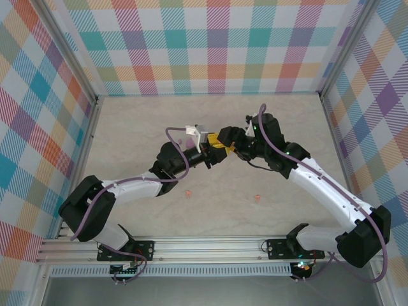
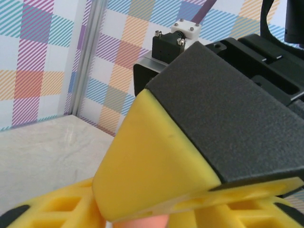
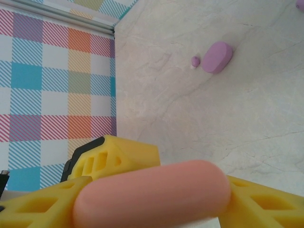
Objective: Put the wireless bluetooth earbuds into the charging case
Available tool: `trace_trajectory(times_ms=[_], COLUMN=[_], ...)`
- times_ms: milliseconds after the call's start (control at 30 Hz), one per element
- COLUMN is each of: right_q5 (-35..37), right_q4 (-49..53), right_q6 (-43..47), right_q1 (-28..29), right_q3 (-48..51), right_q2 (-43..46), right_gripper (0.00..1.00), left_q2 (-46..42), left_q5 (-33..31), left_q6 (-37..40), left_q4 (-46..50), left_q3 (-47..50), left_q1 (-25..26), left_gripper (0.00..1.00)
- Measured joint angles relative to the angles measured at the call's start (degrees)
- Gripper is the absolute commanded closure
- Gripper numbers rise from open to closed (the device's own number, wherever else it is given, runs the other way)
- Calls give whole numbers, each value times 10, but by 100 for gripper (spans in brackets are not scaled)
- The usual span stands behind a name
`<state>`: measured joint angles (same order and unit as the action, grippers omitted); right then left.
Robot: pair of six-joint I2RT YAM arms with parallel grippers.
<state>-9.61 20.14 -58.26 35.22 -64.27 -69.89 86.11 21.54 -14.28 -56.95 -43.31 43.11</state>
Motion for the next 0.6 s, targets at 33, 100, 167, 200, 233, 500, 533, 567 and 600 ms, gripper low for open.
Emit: trace_trajectory(times_ms=[33, 100, 167, 200, 233, 500, 533, 567, 600], right_q5=[-1, -2, -6, -8, -9, -18, -19, -21, -23], right_q4=[0, 0, 0, 0, 0, 0, 1, 3, 5], right_q6=[0, 0, 0, 0, 0, 0, 0, 3, 5], right_q1=[0, -1, -1, -1, -1, -8, -8, -9, -11], right_q3=[0, 0, 0, 0, 0, -1, -2, -5, -9], right_q2=[0, 0, 0, 0, 0, -5, -6, -8, -9], right_gripper=[33, 33, 33, 33, 34, 31, 28, 25, 22], left_q2=[0, 0, 0, 0, 0, 0, 0, 0, 0], left_q5=[0, -2, -2, -2, -2, -15, -15, -16, -17], left_q6=[1, 2, 5, 6, 9, 17, 17, 17, 17], left_q4=[2, 8, 14, 15, 15, 29, 30, 32, 35], left_q3=[-1, -2, -4, -4, -5, -7, -8, -9, -10], left_q1=[0, 0, 0, 0, 0, 0, 0, 0, 0], left_gripper=[58, 60, 66, 71, 75, 100, 100, 100, 100])
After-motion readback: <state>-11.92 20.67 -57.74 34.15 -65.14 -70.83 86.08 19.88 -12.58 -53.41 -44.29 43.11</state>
